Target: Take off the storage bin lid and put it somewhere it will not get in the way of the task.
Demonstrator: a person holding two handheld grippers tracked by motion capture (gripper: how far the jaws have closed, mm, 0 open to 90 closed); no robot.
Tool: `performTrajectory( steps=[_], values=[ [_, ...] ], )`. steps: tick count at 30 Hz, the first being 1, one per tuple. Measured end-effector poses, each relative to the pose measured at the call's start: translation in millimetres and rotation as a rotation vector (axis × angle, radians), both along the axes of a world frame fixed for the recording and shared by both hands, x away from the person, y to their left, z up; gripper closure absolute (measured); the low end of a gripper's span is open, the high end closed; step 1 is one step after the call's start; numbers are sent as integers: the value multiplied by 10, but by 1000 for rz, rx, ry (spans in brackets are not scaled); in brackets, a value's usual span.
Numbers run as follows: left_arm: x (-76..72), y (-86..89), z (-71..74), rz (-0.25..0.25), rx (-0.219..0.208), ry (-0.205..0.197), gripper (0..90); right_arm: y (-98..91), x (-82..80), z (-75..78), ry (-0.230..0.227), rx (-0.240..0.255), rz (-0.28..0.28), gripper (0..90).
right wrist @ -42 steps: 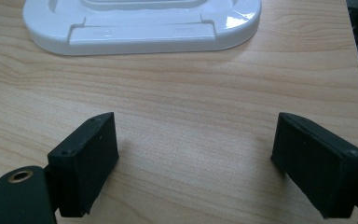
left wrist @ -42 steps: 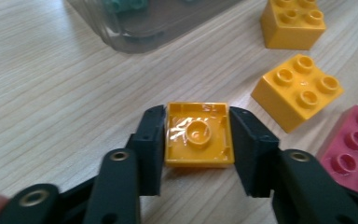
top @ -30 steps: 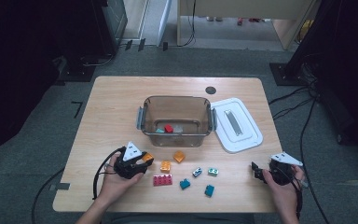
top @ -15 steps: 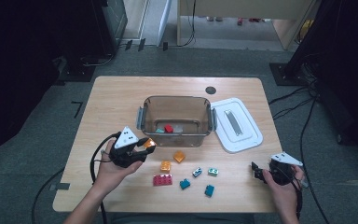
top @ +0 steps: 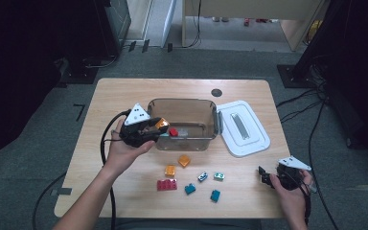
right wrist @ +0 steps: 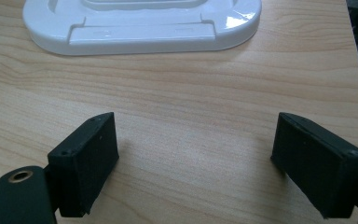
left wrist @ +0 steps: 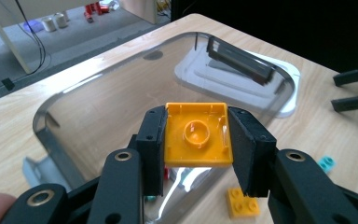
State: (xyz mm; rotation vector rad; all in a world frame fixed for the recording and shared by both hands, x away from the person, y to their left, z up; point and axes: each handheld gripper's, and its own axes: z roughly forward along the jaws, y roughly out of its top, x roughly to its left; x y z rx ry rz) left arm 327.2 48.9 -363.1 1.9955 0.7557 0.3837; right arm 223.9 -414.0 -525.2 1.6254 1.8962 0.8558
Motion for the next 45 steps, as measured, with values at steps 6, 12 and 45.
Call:
performTrajectory(
  steps=[6, 12, 45],
  values=[
    [259, -194, -82, 29, 15, 16, 601, -1, 1, 0, 0, -1, 2, 139],
    [472, -332, -193, 47, 27, 55, 601, -3, 2, -1, -1, -1, 4, 139],
    [575, -455, -360, 12, 162, 140, 600, -5, 4, -1, -1, -1, 7, 139]
  ],
)
